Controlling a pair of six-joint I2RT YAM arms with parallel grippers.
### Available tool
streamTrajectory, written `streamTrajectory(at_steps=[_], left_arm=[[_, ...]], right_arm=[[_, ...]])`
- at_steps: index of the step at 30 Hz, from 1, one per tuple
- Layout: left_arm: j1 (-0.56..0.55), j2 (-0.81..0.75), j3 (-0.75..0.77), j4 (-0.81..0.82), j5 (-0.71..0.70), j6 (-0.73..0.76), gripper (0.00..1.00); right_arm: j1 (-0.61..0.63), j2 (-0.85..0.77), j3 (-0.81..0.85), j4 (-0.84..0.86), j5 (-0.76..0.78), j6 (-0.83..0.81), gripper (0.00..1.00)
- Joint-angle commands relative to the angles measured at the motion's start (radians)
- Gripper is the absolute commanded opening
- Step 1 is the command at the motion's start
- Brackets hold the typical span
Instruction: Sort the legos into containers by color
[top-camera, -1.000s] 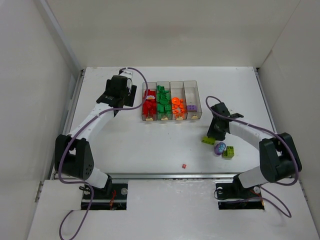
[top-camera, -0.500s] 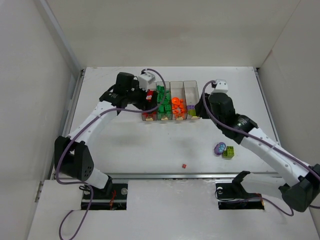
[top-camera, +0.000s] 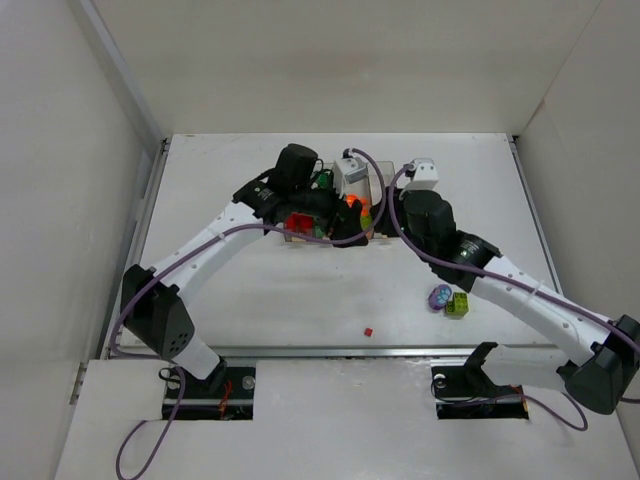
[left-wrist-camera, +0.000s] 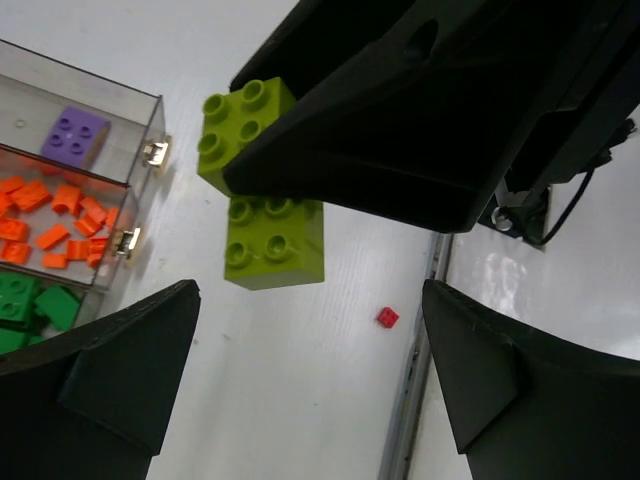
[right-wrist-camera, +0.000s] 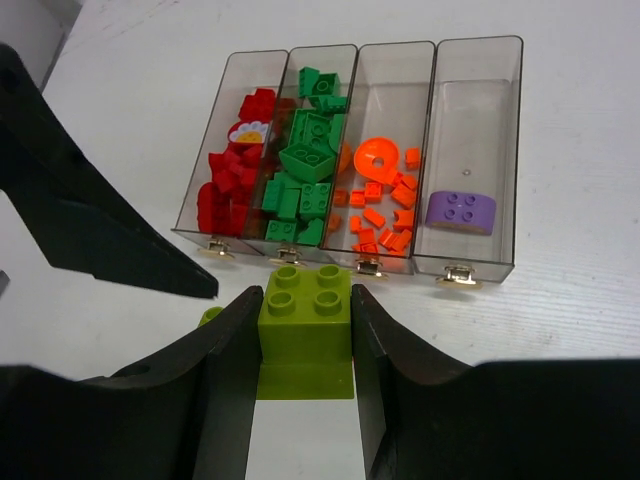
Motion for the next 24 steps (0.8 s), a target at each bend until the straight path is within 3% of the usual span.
streamTrajectory(at_steps=[1,9,17,21,22,24], left_arm=[[-0.008,0.019,0.043,0.04,0.074,-0.077,0.9],[-0.008,0.064,0.052,0.069,0.085,-0.147,0.85],[0.01,0.084,0.052,0.089,0.115,-0.168,0.63],[0.019,0.102,0.052,0.089,0.125,-0.177,0.43],[0.019,0.102,0.052,0.08,0.115,-0.167,0.28],[0.019,0.102,0.052,0.08,0.097,-0.167,0.11]], right_arm=[[0.014,-0.016,0.016,0.066,0.034,0.003,0.0],[0.035,-0.016,0.006,0.066,0.034,0.003,0.0],[0.044,0.006,-0.003,0.075,0.034,0.023,0.0],[0.053,0.015,-0.003,0.075,0.034,0.023,0.0],[0.053,0.015,-0.003,0.075,0.034,0.023,0.0],[0.053,0.024,-0.003,0.075,0.034,0.032,0.0]])
